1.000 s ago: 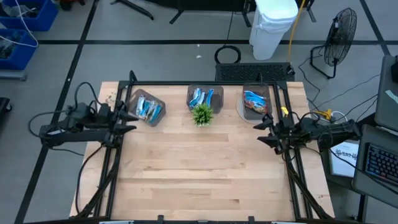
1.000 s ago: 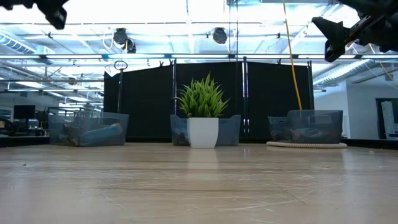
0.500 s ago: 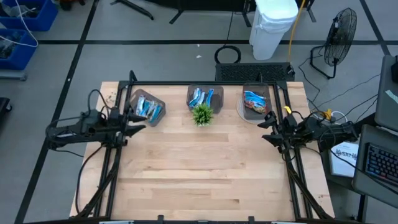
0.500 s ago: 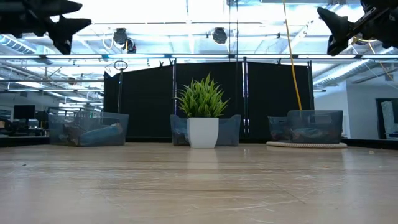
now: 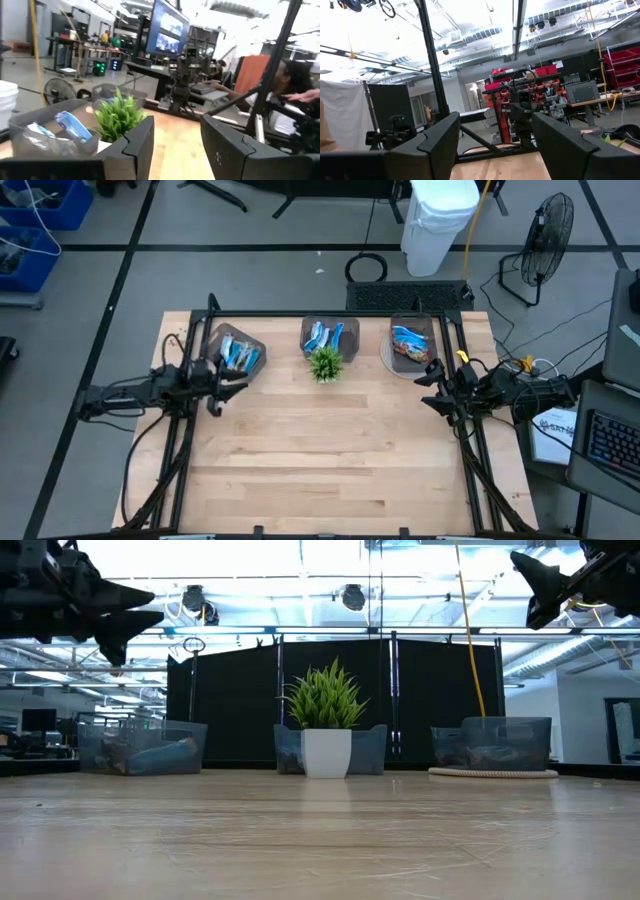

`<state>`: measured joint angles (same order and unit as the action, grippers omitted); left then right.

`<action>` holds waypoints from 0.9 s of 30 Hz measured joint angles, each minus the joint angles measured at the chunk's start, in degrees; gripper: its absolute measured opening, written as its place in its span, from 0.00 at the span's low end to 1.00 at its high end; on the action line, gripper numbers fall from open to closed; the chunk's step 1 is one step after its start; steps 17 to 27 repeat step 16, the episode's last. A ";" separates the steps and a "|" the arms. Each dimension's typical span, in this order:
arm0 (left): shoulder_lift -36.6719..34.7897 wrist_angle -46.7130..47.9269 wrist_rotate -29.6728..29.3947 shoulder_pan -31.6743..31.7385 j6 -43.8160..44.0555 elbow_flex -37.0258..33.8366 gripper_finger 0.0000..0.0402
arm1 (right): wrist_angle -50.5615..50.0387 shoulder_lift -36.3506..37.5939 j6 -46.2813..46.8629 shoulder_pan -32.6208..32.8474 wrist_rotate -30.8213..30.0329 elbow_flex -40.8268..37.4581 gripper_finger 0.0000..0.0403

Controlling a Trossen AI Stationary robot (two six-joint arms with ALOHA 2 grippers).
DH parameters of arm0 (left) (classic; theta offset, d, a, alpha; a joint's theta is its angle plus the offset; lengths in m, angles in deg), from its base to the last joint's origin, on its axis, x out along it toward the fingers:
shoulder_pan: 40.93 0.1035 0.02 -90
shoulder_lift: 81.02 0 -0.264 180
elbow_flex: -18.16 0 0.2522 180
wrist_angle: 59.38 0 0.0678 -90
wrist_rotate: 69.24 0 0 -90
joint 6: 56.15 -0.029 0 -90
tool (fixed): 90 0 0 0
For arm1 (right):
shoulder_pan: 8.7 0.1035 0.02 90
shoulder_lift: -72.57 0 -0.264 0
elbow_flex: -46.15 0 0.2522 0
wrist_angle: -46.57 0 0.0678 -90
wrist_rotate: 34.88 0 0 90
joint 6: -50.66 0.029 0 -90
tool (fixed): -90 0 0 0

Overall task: Pick and place Granola Bars by type
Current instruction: Return to Home Position

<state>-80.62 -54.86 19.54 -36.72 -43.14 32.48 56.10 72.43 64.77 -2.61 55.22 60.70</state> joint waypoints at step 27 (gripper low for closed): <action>-0.04 7.17 -5.30 0.00 7.88 0.13 0.44 | 0.02 -0.02 0.00 0.00 -0.01 0.07 0.59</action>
